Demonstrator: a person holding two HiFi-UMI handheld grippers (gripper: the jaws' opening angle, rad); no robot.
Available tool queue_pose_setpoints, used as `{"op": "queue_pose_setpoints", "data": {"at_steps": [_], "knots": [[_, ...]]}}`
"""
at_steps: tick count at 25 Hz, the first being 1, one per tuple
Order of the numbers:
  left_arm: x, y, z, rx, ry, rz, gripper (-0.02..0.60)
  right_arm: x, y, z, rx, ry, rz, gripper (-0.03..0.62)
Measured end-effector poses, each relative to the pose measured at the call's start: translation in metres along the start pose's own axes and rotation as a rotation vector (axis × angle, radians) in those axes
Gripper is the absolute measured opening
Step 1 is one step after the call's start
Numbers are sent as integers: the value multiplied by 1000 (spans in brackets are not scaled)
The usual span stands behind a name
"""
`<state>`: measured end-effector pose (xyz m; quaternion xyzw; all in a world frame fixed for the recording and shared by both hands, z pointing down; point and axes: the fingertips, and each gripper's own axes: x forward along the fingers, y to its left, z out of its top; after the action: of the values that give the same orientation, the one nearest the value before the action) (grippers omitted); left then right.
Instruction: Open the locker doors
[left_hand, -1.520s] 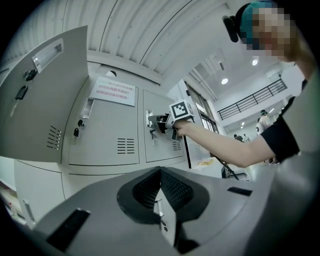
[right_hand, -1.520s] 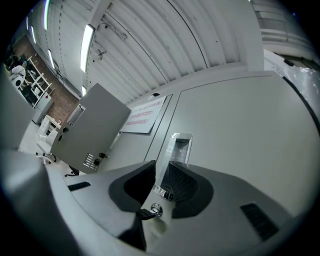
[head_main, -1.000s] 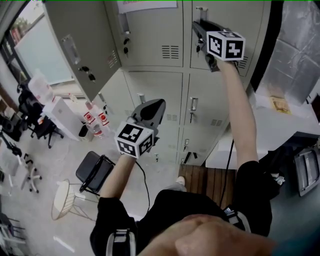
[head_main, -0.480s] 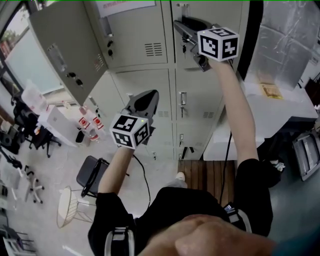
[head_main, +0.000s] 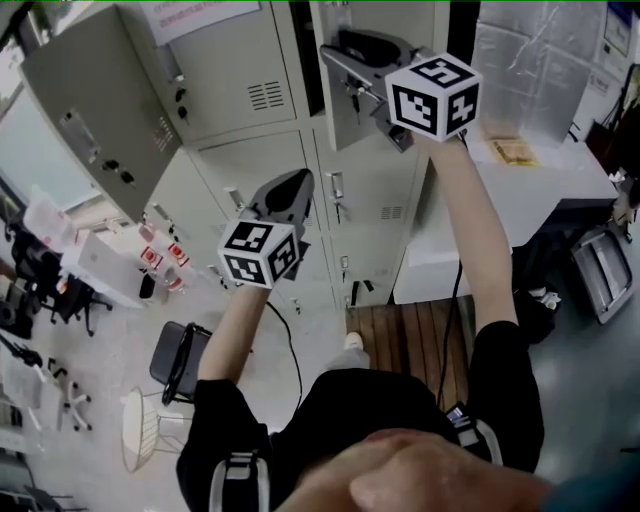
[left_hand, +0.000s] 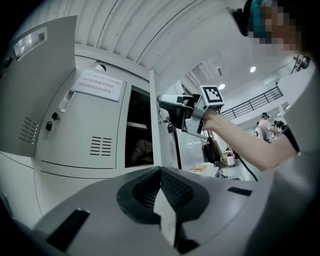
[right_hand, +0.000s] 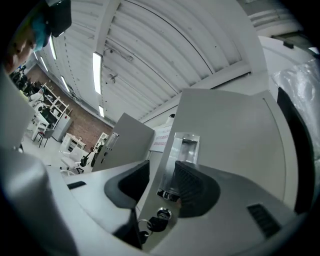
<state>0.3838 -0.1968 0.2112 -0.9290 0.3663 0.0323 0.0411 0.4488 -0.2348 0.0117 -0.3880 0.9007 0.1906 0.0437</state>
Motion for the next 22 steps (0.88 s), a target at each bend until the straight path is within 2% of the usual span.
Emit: {"op": "queue_pose_setpoints", "data": {"at_steps": [7,9,12,15,22], "knots": [[29,-31,16,-1,-33,-9,11,-43,6,13,-31,-6,-6,160],[34,-40,24,22,-58,10,11,-55,8,16,-63,-4,-20,160],[49,-47,30,41,-63,36,11,-73,5,21,-55,-16,-24,160],[66,-65,30,36,-57,0,11,-90,2,24,-67,-24,-43,159],[78,-117,28,59,-76,-93,10,-132,-4,32,-176,-17,-99,153]]}}
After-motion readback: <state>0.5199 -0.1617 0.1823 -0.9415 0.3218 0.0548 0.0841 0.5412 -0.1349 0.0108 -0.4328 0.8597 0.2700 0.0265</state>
